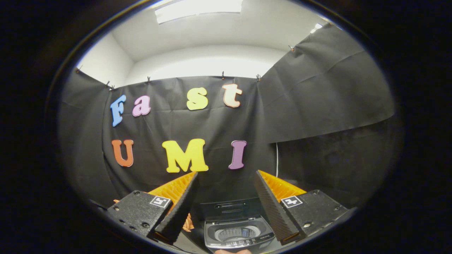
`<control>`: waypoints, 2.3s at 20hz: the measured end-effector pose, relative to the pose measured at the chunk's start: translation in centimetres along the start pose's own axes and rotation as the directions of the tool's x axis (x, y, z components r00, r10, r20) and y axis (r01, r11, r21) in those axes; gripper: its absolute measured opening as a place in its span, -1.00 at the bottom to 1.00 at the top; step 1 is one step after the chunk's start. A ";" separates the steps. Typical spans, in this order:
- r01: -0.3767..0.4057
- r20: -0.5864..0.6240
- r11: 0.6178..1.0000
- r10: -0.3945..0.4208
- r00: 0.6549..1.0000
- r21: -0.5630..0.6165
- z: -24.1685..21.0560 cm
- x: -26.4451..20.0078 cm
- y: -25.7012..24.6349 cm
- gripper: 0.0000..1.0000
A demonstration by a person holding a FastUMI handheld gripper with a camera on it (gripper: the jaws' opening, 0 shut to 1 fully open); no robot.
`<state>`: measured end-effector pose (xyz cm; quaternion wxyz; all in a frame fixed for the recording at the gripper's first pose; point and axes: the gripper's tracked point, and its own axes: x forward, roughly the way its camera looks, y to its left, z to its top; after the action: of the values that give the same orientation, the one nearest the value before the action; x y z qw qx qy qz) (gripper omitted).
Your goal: Put the clothes into the washing machine and then close the washing machine lid.
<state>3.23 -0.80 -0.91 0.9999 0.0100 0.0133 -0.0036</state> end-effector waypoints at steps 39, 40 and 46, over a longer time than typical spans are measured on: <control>-0.322 -0.661 0.942 0.303 0.687 0.096 -20.7 14.2 35.6 0.97; -0.319 -0.712 0.941 0.300 0.635 0.112 -22.4 14.7 36.0 0.98; -0.306 -0.881 0.940 0.271 0.388 0.154 -28.8 17.0 37.3 0.96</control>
<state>19.76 36.99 -29.42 0.8266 -0.0039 0.5348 0.1754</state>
